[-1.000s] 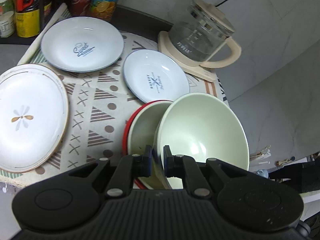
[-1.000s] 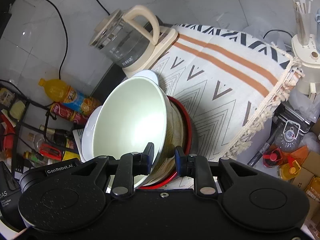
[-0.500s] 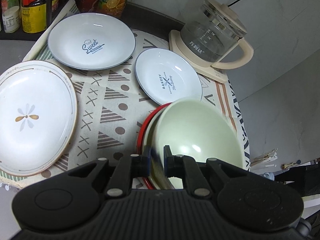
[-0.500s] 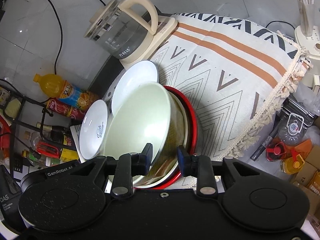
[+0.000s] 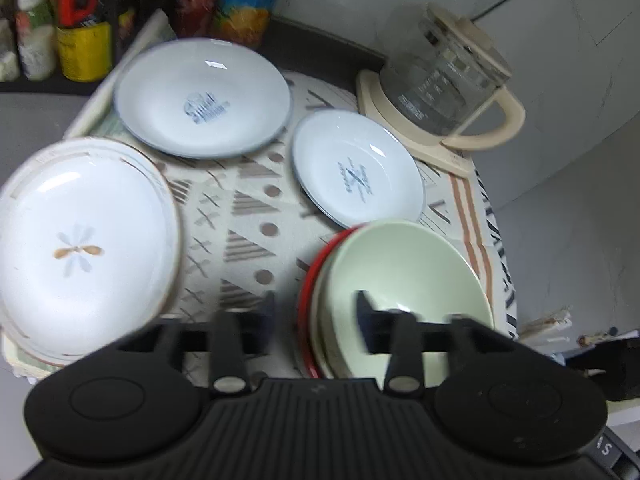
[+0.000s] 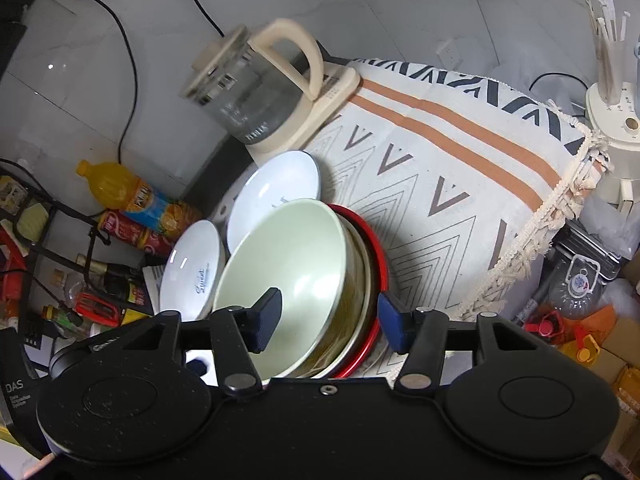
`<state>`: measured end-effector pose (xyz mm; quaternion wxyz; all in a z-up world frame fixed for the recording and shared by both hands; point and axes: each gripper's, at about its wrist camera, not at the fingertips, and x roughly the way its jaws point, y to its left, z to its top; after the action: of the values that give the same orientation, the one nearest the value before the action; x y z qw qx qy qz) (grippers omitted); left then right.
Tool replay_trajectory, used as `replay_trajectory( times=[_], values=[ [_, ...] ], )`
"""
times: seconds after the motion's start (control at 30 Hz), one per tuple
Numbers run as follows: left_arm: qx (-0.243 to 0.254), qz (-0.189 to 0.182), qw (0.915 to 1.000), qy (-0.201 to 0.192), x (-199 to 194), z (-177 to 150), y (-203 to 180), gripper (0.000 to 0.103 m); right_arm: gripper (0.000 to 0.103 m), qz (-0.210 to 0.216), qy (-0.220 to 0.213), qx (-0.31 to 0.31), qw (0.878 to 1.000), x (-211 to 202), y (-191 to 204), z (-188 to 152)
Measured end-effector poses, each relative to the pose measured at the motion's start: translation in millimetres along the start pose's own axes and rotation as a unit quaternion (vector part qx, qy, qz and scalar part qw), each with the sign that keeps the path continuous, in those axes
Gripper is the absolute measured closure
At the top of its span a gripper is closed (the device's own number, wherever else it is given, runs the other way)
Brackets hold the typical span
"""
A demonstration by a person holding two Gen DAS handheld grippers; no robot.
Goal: Organize plates and bowls
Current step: 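Open both grippers and release the small green bowl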
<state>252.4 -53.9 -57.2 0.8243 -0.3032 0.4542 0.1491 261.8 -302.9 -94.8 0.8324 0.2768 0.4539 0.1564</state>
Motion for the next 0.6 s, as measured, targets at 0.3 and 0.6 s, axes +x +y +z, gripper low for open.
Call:
replay_trajectory(
  times=[0.3,0.6],
  values=[
    [0.011,0.037,0.9980,-0.051,-43,-4,23,0.025,0.021,0.024,-0.016,-0.029,0.999,-11,17,-19],
    [0.009,0.070,0.9941,-0.082,-79,-13,59,0.023,0.009,0.038,-0.032,-0.085,0.995,-18,48,-38]
  ],
)
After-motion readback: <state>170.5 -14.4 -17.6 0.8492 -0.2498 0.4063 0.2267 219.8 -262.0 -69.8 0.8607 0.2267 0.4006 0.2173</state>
